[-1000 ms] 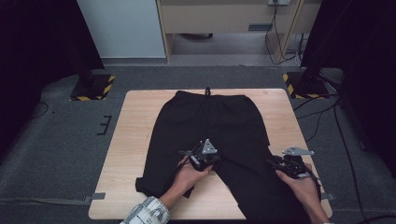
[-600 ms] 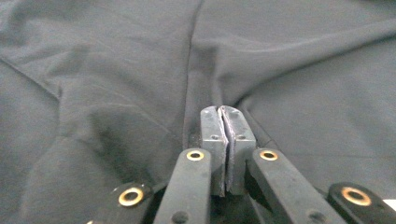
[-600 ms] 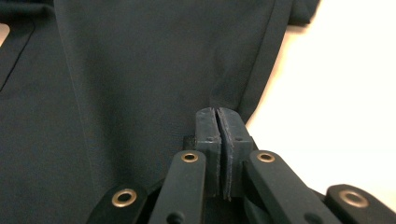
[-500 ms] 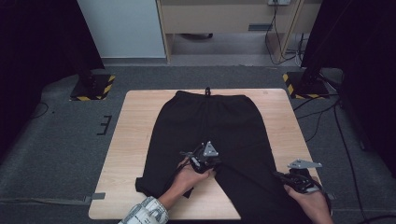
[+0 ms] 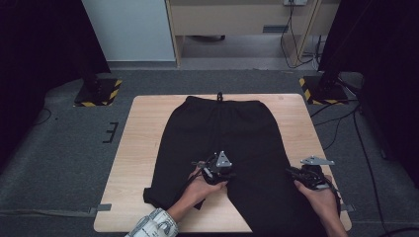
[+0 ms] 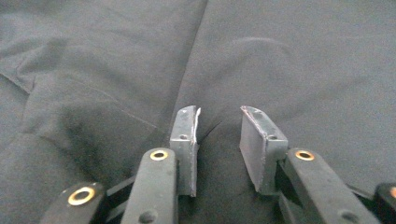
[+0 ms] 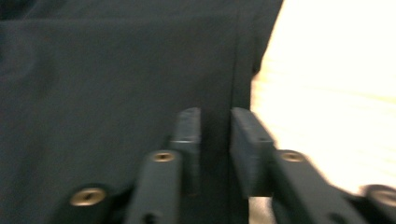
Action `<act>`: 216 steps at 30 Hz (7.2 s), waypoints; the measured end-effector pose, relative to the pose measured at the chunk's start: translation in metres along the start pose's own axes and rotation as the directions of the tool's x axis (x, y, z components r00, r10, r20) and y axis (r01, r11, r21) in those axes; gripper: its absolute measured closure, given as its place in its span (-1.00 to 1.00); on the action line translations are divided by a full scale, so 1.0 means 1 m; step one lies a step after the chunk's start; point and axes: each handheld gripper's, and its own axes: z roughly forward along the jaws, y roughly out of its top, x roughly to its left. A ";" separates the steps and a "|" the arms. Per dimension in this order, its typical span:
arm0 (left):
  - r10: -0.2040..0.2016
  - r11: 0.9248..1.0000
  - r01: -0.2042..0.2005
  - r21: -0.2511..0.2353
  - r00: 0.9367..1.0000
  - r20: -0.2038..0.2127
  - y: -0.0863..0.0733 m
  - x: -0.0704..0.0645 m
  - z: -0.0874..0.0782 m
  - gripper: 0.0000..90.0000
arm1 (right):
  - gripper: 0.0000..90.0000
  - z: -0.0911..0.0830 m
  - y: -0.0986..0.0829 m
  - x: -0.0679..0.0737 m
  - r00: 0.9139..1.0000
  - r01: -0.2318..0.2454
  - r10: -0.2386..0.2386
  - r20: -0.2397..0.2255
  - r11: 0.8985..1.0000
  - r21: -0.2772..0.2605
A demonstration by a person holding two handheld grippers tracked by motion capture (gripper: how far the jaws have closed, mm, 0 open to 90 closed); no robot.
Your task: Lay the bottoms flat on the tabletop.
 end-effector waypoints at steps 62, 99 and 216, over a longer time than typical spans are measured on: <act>-0.199 0.979 0.172 -0.109 0.916 -0.348 -0.119 0.057 -0.169 -0.13 | -0.07 0.038 0.079 0.013 0.997 0.034 -0.039 -0.067 0.996 -0.081; -0.229 0.970 0.244 0.008 0.920 -0.318 -0.134 0.067 -0.157 0.95 | 0.48 0.082 0.070 0.210 0.785 0.463 -0.450 -0.426 0.883 -0.078; -0.112 0.987 0.083 -0.136 0.969 -0.221 -0.099 0.025 -0.150 -0.15 | 0.27 0.070 0.080 0.208 0.797 0.481 -0.492 -0.350 0.868 -0.124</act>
